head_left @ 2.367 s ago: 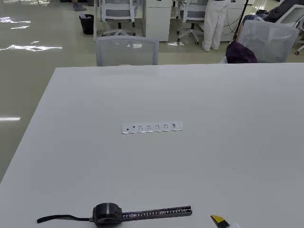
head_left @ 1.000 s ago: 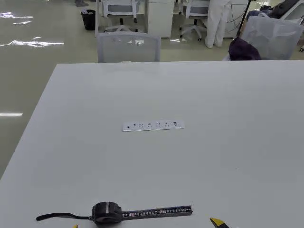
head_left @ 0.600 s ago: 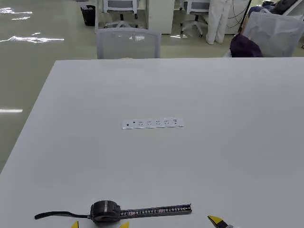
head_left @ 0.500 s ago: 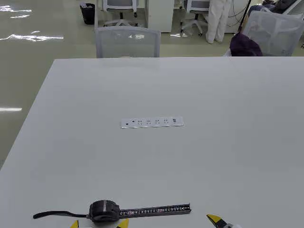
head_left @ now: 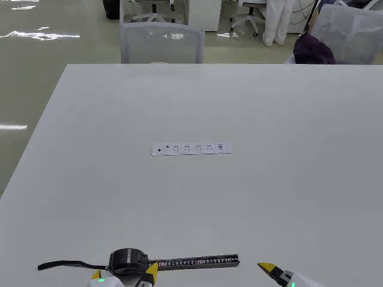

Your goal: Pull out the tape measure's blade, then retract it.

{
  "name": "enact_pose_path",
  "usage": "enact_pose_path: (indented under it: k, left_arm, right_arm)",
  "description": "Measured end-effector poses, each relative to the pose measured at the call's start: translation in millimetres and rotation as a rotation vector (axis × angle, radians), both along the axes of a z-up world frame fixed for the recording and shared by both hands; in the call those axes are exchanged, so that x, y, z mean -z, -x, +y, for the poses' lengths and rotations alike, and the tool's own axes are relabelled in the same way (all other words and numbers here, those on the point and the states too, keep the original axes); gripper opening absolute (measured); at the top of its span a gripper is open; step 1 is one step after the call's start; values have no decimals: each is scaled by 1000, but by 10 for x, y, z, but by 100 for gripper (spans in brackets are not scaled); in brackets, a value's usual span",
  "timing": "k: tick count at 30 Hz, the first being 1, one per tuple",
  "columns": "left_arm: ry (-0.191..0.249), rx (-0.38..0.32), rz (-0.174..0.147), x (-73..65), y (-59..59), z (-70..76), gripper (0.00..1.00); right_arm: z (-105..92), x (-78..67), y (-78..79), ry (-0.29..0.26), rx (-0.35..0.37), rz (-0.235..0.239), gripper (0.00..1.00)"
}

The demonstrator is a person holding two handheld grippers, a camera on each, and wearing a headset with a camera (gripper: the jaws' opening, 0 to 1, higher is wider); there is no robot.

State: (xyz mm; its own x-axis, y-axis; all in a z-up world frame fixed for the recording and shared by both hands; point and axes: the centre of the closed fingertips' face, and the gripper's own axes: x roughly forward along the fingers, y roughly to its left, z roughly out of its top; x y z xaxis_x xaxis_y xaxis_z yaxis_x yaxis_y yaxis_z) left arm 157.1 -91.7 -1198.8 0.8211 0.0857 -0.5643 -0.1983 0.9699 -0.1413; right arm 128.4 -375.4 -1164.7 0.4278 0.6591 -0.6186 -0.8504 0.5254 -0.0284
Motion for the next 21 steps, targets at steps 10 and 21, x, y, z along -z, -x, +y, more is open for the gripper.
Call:
enact_pose_path:
  k: [10, 21]
  left_arm:
    - [-22, -23, 26, 88, -61, 41, 81]
    - [-27, -37, 36, 125, -113, 58, 79]
  right_arm:
    - [-67, 128, -169, 16, -106, 17, 57]
    - [-50, 280, -320, 43, -282, 17, 51]
